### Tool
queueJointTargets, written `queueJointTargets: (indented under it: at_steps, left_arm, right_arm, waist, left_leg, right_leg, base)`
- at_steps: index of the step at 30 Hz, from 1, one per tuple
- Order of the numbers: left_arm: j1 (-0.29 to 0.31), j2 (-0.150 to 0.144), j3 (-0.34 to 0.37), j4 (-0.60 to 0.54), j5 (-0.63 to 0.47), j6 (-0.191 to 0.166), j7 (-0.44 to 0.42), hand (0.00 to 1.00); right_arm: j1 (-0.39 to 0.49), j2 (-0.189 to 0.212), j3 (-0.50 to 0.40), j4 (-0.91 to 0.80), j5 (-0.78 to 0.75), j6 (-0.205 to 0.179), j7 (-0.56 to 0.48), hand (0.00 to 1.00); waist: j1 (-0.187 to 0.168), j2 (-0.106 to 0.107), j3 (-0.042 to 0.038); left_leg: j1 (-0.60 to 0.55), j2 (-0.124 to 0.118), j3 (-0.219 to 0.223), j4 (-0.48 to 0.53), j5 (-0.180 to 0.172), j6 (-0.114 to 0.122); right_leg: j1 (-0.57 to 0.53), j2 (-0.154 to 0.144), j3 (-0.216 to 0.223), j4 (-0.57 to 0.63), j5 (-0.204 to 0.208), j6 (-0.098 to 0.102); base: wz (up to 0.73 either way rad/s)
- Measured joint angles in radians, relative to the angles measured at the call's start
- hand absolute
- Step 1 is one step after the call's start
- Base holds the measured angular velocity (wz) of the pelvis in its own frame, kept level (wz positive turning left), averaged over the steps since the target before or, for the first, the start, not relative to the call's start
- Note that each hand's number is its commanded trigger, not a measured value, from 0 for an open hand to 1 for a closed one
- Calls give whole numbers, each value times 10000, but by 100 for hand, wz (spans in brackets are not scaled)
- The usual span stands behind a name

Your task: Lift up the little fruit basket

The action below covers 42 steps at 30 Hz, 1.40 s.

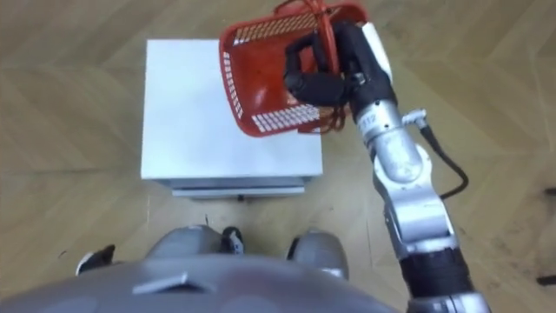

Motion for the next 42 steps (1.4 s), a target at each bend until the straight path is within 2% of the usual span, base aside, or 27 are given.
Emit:
queueJointTargets:
  at_steps: [1,2,3,4,6,9,11,14,20,28,29,36,42]
  left_arm:
    - [-89,51,-32,4,-1,-27,9,0]
    - [-260,151,-88,19,-1,-108,15,0]
    - [-384,192,-101,76,3,-236,30,0]
    - [-406,189,-101,49,6,-280,44,0]
    - [-396,119,-69,-186,5,-337,62,0]
    - [-328,28,-66,-277,2,-334,92,0]
    - [-285,10,-65,-275,68,-334,177,0]
    - [39,-86,-69,-305,485,-301,264,0]
    - [318,-142,-193,-139,1011,59,-67,0]
    - [228,-144,-372,150,1011,423,-367,0]
    - [228,-148,-379,142,1011,474,-407,0]
    - [186,-190,-397,113,1019,671,-415,0]
    - [98,-190,-485,116,1208,655,-568,0]
  right_arm:
    - [-33,-11,48,102,61,-1,13,100]
    - [-108,-17,180,353,114,-3,38,100]
    - [-162,-6,290,633,93,0,74,100]
    - [-161,3,326,734,94,0,90,100]
    - [-268,-8,522,1290,106,-8,99,100]
    - [-544,-17,830,2117,158,-4,115,100]
    - [-619,-21,904,2400,110,-3,185,100]
    - [-684,-83,1077,2459,120,-4,189,100]
    - [-821,-3,1133,3513,207,-39,115,100]
    - [-1025,106,1504,4598,479,-38,56,100]
    - [-1078,114,1539,4726,552,-93,55,0]
    - [-1245,119,1719,5082,775,-448,41,0]
    - [-1311,107,1835,5342,1194,-741,24,0]
  waist:
    - [19,23,9]
    - [39,57,12]
    - [91,75,10]
    - [150,87,3]
    - [429,86,-10]
    - [697,139,-34]
    - [844,123,-44]
    - [869,105,-44]
    - [825,-51,-42]
    - [828,42,5]
    - [809,78,27]
    - [790,100,-15]
    - [789,102,-21]
  left_leg:
    - [-20,18,-39,-8,0,6]
    - [-97,39,-157,-6,13,25]
    - [-171,37,-261,7,23,37]
    - [-229,32,-298,23,23,38]
    - [-340,5,-398,4,21,33]
    - [-459,8,-520,-140,80,-63]
    - [-503,29,-537,-168,109,-109]
    - [-472,43,-594,-302,155,-176]
    - [-509,75,-827,-321,175,-211]
    - [-857,74,-1155,-286,182,-225]
    - [-891,73,-1199,-280,187,-233]
    - [-1294,94,-1379,-142,224,-294]
    - [-1524,102,-1476,-57,224,-297]
  right_leg:
    - [-89,42,-13,-76,-156,41]
    - [-169,210,-28,-680,-511,115]
    - [-71,366,-40,-1783,-745,154]
    - [30,428,-72,-2363,-773,135]
    - [440,715,-260,-4470,-698,33]
    - [896,923,-312,-5622,-691,-10]
    - [949,985,-295,-5856,-691,-11]
    - [1029,999,-428,-6018,-693,-23]
    - [1260,1020,-838,-6335,-654,-93]
    - [1204,1085,-1188,-6463,-595,-141]
    - [1195,1083,-1254,-6469,-593,-146]
    - [891,1129,-1388,-6473,-588,-160]
    - [750,1132,-1512,-6495,-575,-180]
  base:
    - [11]
    - [28]
    - [29]
    - [24]
    - [12]
    - [8]
    - [7]
    - [6]
    - [12]
    - [13]
    - [14]
    - [6]
    - [5]
